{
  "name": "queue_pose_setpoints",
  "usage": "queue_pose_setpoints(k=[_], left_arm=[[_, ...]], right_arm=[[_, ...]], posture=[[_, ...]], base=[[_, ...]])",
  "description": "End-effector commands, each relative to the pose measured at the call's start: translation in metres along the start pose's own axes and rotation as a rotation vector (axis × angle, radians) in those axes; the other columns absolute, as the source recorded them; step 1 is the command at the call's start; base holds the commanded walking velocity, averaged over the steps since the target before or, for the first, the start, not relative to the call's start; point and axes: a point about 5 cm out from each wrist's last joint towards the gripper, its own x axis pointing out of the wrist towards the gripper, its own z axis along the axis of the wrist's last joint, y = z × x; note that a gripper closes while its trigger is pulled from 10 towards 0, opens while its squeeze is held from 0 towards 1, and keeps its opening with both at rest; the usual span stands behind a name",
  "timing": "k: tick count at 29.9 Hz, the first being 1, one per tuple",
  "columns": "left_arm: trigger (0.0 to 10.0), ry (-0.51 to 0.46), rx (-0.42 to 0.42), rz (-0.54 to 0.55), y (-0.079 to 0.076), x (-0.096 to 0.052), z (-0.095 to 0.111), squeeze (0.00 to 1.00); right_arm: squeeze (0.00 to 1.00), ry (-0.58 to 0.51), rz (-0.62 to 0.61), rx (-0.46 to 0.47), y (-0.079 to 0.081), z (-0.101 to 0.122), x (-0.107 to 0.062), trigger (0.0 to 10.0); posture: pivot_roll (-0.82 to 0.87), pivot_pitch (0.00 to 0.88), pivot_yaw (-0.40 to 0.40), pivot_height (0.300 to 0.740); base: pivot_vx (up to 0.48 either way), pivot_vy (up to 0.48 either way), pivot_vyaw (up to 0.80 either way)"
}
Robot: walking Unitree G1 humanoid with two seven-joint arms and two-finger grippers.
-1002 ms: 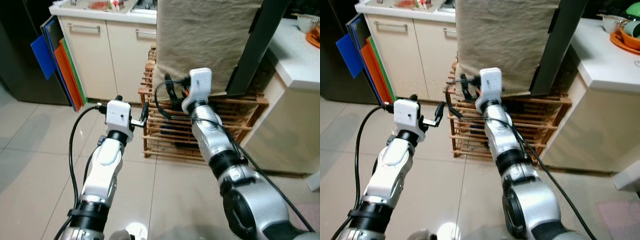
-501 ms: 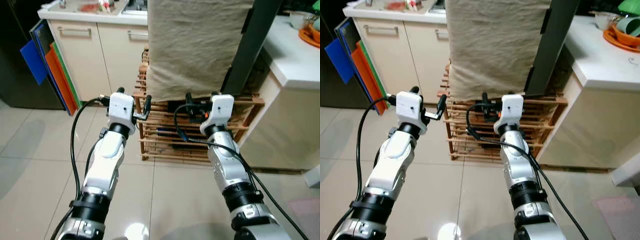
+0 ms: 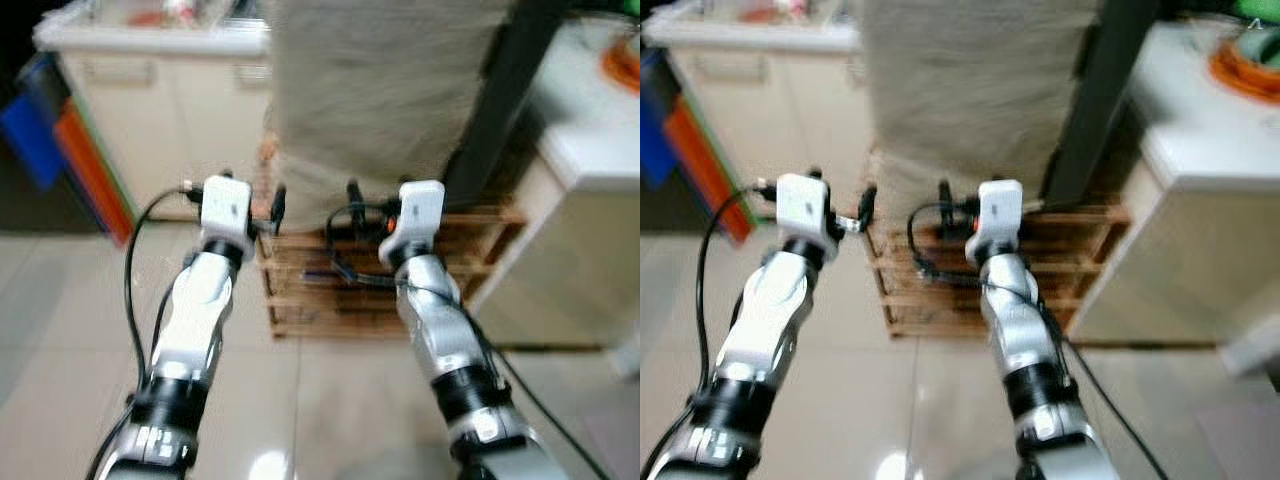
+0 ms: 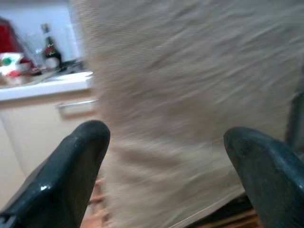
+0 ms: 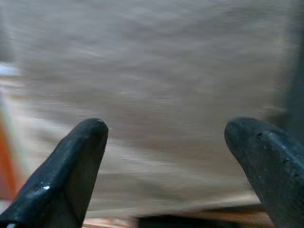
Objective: Restocking fridge
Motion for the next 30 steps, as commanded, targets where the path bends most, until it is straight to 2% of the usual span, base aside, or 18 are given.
queue_pose_setpoints(k=[1, 9, 14, 19, 20, 21, 22, 24, 27, 30], left_arm=[[10.0, 0.016, 0.035, 0.06, 0.024, -0.003, -0.002, 0.0], [10.0, 0.0, 0.026, 0.058, 0.027, -0.002, 0.001, 0.0], [10.0, 0.001, 0.01, 0.054, 0.027, -0.003, 0.0, 0.0], [10.0, 0.002, 0.0, 0.047, 0.027, -0.003, -0.002, 0.0], [10.0, 0.0, -0.009, 0.055, 0.027, -0.003, -0.002, 0.0], [10.0, 0.018, -0.046, 0.096, 0.031, -0.005, -0.005, 0.0], [10.0, 0.018, -0.046, 0.096, 0.031, -0.005, -0.005, 0.0], [10.0, 0.073, -0.101, 0.159, 0.042, -0.012, -0.016, 0.0], [10.0, 0.107, -0.12, 0.18, 0.047, -0.018, -0.023, 0.0], [10.0, 0.119, -0.098, 0.158, 0.045, -0.023, -0.026, 0.0]], right_arm=[[0.0, -0.045, 0.065, 0.016, 0.024, 0.013, 0.007, 10.0], [0.0, -0.037, 0.071, 0.013, 0.025, 0.013, 0.007, 10.0], [0.0, -0.029, 0.071, 0.014, 0.024, 0.012, 0.007, 10.0], [0.0, -0.027, 0.069, 0.018, 0.024, 0.012, 0.006, 10.0], [0.0, -0.03, 0.055, 0.032, 0.021, 0.013, 0.006, 10.0], [0.0, -0.019, -0.004, 0.072, 0.01, 0.011, 0.004, 10.0], [0.0, -0.019, -0.004, 0.072, 0.01, 0.011, 0.004, 10.0], [0.0, 0.009, -0.056, 0.063, -0.007, 0.002, -0.004, 10.0], [0.0, 0.028, -0.07, 0.039, -0.016, -0.003, -0.012, 10.0], [0.0, 0.045, -0.08, 0.01, -0.023, -0.009, -0.02, 10.0]], posture=[[-0.02, 0.0, 0.013, 0.74], [-0.02, 0.0, 0.016, 0.74], [-0.03, 0.0, 0.017, 0.74], [-0.03, 0.0, 0.018, 0.74], [-0.03, 0.0, 0.018, 0.74], [-0.02, 0.0, 0.014, 0.74], [-0.02, 0.0, 0.014, 0.74], [-0.02, 0.0, 0.016, 0.74], [-0.03, 0.0, 0.018, 0.74], [-0.03, 0.0, 0.018, 0.74]], base=[[0.379, 0.244, 0.0], [0.424, 0.061, 0.0], [0.0, 0.0, 0.0], [0.448, 0.0, 0.0], [0.454, 0.0, 0.0], [0.45, 0.0, 0.0], [0.45, 0.0, 0.0], [0.446, 0.0, 0.0], [0.445, 0.0, 0.0], [0.444, 0.0, 0.0]])
